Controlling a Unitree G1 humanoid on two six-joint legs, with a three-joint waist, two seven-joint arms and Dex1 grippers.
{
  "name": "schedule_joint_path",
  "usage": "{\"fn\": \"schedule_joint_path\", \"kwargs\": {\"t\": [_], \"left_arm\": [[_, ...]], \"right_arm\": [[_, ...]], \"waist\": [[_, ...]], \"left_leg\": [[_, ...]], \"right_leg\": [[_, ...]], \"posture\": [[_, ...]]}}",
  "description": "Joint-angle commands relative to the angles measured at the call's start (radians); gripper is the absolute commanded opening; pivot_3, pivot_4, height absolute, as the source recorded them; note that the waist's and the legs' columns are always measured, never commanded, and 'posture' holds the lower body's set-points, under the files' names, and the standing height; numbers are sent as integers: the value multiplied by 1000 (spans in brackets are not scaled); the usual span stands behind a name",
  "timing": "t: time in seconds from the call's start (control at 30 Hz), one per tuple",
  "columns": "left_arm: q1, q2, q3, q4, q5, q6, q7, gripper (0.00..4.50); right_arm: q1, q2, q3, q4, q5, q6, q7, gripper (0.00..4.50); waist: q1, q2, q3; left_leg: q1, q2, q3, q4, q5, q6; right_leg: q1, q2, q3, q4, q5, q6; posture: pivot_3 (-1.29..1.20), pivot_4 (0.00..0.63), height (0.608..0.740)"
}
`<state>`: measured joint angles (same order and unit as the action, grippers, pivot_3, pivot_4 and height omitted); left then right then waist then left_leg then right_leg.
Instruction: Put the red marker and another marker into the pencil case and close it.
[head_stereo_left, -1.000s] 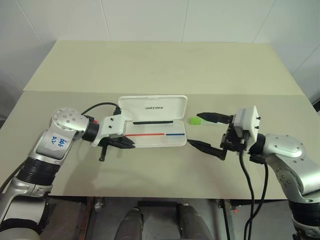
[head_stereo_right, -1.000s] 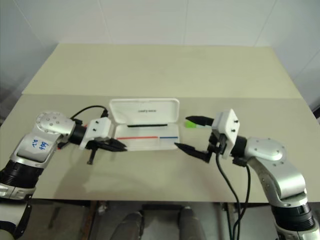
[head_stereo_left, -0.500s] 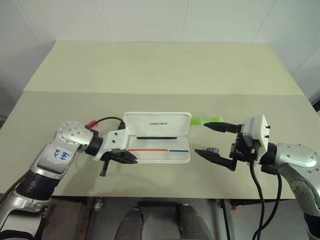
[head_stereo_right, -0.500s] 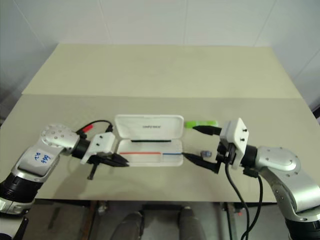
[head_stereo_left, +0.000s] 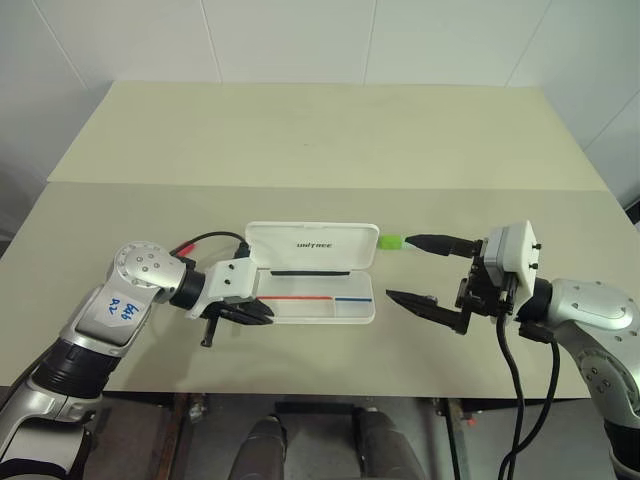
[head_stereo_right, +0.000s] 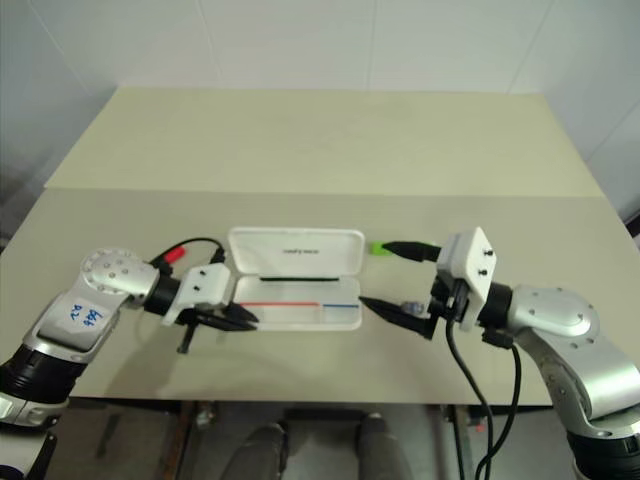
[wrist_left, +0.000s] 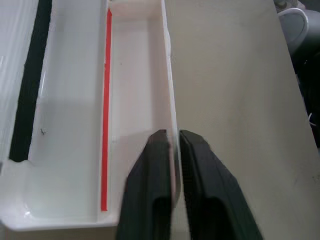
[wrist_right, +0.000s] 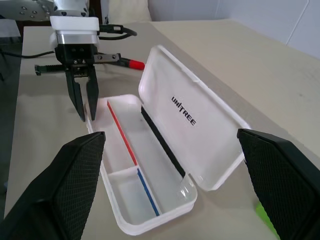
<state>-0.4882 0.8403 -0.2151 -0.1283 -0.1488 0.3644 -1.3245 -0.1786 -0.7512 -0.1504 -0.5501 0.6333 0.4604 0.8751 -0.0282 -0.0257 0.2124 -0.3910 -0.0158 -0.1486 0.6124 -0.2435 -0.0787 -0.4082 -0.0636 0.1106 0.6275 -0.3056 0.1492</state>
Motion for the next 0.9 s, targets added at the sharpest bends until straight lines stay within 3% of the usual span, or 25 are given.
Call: {"fn": "schedule_joint_path", "kwargs": {"t": [0.03,0.27,0.47,0.57,0.9], "left_arm": [[-6,4,6,-32,-31,-1,-18,1706],[9,46,54,-125,-200,122,-109,3980],[0,82,90,-129,-263,144,-133,3980],[-16,76,152,-142,-339,169,-125,4472],[43,168,346,-169,-418,212,-70,4472]], "right_arm": [[-14,5,3,-31,13,-6,-3,4500],[-36,14,23,-9,4,-16,0,4500],[-49,29,38,2,-7,-21,2,4500],[-48,34,42,1,-9,-22,5,4500],[-91,22,50,62,-21,-42,60,4500]], "waist": [[0,0,0],[-3,0,0],[-1,0,0],[-1,0,0],[-6,0,0]], "left_leg": [[0,0,0,0,0,0],[0,0,0,0,0,0],[0,1,0,0,0,0],[0,1,0,0,0,0],[1,1,0,-1,0,0]], "right_leg": [[0,0,0,0,0,0],[0,0,0,0,0,0],[0,1,0,0,0,0],[0,1,0,0,0,0],[0,1,0,0,0,-1]], "posture": [[0,150,740],[0,150,740],[0,150,740],[0,150,740],[0,150,740]]}}
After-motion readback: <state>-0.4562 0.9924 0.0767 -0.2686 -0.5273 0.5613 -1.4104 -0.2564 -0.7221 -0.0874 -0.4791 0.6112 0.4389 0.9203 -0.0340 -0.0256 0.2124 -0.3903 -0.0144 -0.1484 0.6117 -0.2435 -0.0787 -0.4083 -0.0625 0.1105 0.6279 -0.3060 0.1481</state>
